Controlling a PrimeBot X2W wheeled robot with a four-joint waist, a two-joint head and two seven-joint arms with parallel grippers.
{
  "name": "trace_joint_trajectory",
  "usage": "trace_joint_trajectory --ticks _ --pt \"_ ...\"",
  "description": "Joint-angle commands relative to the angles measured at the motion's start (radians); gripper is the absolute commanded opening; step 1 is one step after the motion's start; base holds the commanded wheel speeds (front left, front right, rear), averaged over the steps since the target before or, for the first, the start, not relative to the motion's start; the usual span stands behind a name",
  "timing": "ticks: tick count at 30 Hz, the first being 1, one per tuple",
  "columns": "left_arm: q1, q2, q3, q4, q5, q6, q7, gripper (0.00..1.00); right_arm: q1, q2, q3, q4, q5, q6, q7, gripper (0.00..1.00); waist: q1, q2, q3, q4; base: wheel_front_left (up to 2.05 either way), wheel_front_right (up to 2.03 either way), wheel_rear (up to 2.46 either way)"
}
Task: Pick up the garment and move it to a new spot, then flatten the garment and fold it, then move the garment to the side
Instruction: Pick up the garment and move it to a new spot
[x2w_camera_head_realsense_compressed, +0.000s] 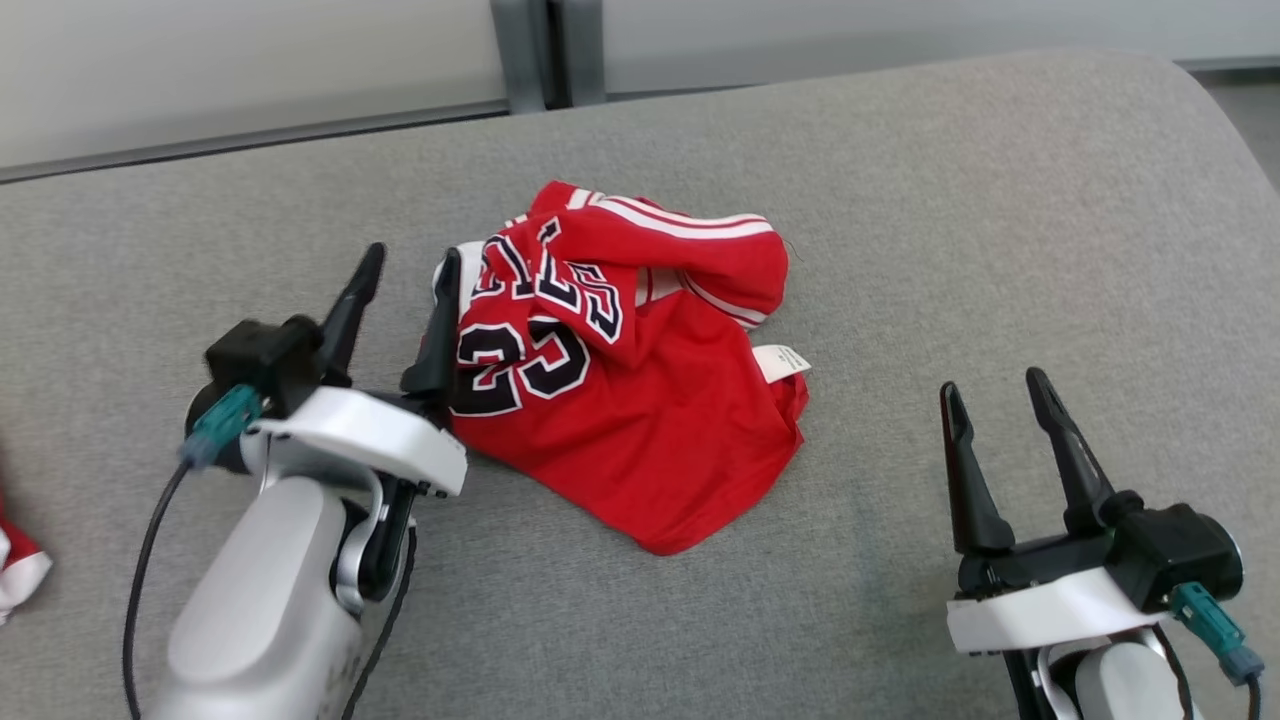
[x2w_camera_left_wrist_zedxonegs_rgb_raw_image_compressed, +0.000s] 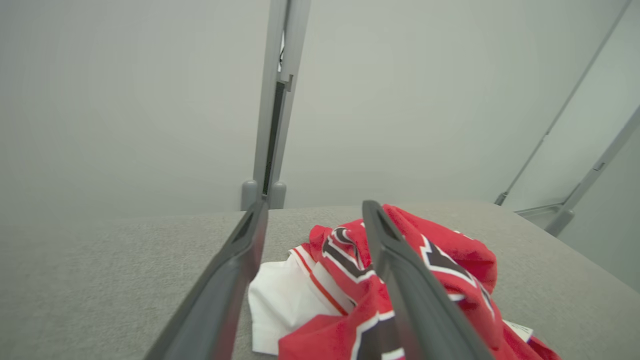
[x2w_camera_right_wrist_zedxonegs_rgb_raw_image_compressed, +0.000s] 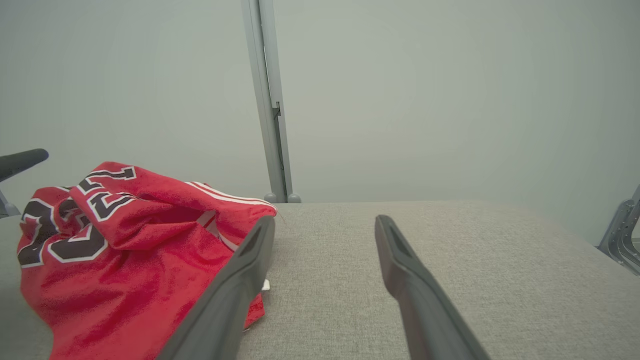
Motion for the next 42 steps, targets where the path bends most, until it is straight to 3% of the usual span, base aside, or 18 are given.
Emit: trace_joint_trajectory --ticks 1,9,17,29,42 --pt "0.075 -0.009 0.071 -0.077 0.055 0.017 -0.002 1.0 0.018 -0.002 -0.002 0.008 -0.008 -0.002 -0.001 1.0 0.0 0.0 -0.035 0.031 0.0 0.0 0.0" --pt "0.355 -0.087 0.346 -0.339 0.27 0.013 -0.002 1.0 0.084 -0.002 -0.003 0.041 -0.018 -0.002 -0.001 1.0 0.0 0.0 -0.163 0.097 0.0 0.0 0.0" --pt "0.565 -0.131 0.492 -0.447 0.37 0.007 -0.002 1.0 0.163 -0.002 -0.03 0.061 -0.021 -0.002 -0.001 1.0 0.0 0.0 -0.258 0.153 0.0 0.0 0.0" --pt "0.724 -0.132 0.465 -0.486 0.462 0.081 -0.002 1.0 0.196 -0.002 -0.037 0.103 -0.003 -0.002 -0.001 1.0 0.0 0.0 -0.29 0.172 0.0 0.0 0.0" --pt "0.715 -0.132 0.44 -0.489 0.492 0.104 -0.002 1.0 0.186 -0.002 -0.036 0.106 0.0 -0.002 -0.001 1.0 0.0 0.0 -0.282 0.163 0.0 0.0 0.0"
